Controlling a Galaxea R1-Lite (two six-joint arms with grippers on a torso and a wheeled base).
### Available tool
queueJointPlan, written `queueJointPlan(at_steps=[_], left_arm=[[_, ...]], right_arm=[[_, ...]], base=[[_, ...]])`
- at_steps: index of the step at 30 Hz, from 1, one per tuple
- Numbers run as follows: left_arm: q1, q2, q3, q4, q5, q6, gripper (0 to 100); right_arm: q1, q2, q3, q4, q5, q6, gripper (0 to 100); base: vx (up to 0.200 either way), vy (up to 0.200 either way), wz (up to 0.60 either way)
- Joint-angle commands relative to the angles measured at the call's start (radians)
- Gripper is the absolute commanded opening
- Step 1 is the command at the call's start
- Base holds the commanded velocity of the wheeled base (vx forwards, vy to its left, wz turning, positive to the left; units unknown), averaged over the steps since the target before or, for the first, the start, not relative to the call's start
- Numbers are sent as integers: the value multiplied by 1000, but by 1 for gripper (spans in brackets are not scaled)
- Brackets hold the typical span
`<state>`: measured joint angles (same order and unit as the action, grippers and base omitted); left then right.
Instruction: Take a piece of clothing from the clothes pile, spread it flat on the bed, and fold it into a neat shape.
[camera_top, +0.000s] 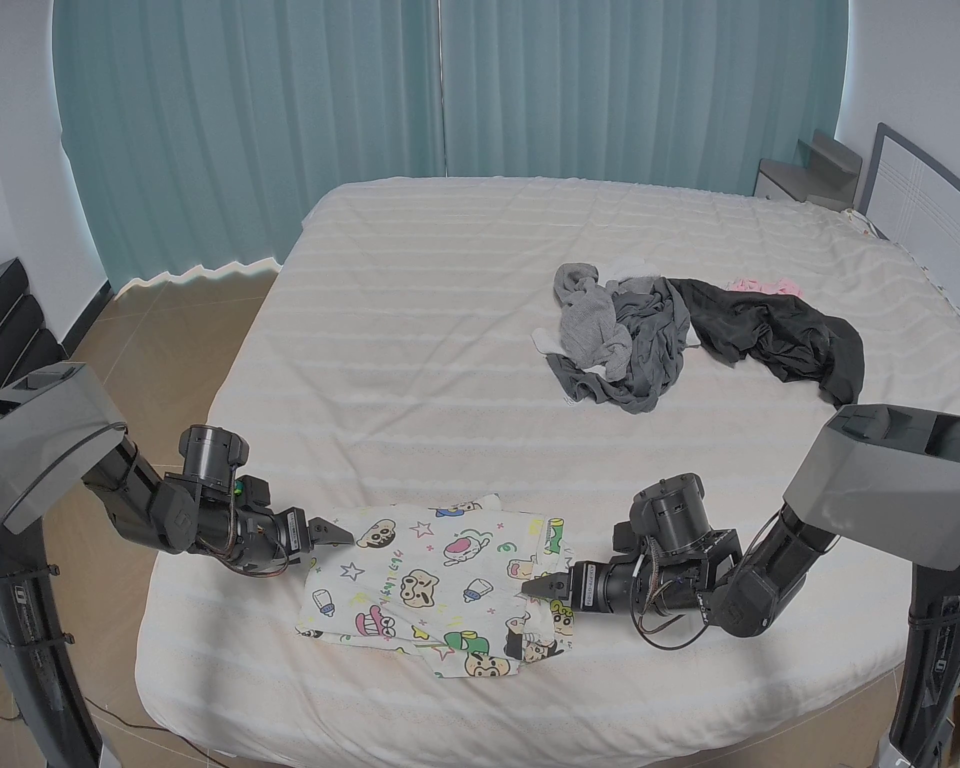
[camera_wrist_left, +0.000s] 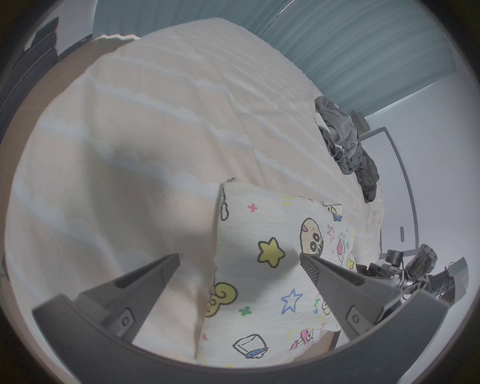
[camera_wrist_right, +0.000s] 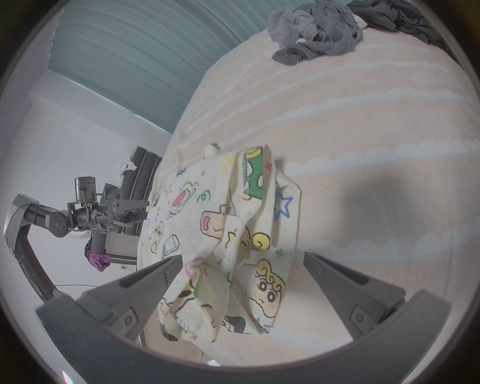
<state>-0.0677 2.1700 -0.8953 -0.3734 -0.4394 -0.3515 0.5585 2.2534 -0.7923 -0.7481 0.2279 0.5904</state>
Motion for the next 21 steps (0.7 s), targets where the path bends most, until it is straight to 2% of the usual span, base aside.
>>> queueJointPlan(at_steps=[1,8,12,17,21], left_arm=[[3,48,-7,-18,-32,0,100],[-3,74,6,-87,-55,-6,100],[-12,71,12,-91,-82,-11,100],[-35,70,15,-91,-99,-24,100],[-55,63,19,-102,-101,-64,100]], right_arm=[[0,25,-36,24,2,2,100],[6,34,-54,38,2,2,100],[43,52,-87,41,13,8,100],[89,84,-148,55,10,85,100],[96,92,-169,61,10,111,100]], base=[[0,0,0],[0,0,0],[0,0,0],[0,0,0],[0,0,0]])
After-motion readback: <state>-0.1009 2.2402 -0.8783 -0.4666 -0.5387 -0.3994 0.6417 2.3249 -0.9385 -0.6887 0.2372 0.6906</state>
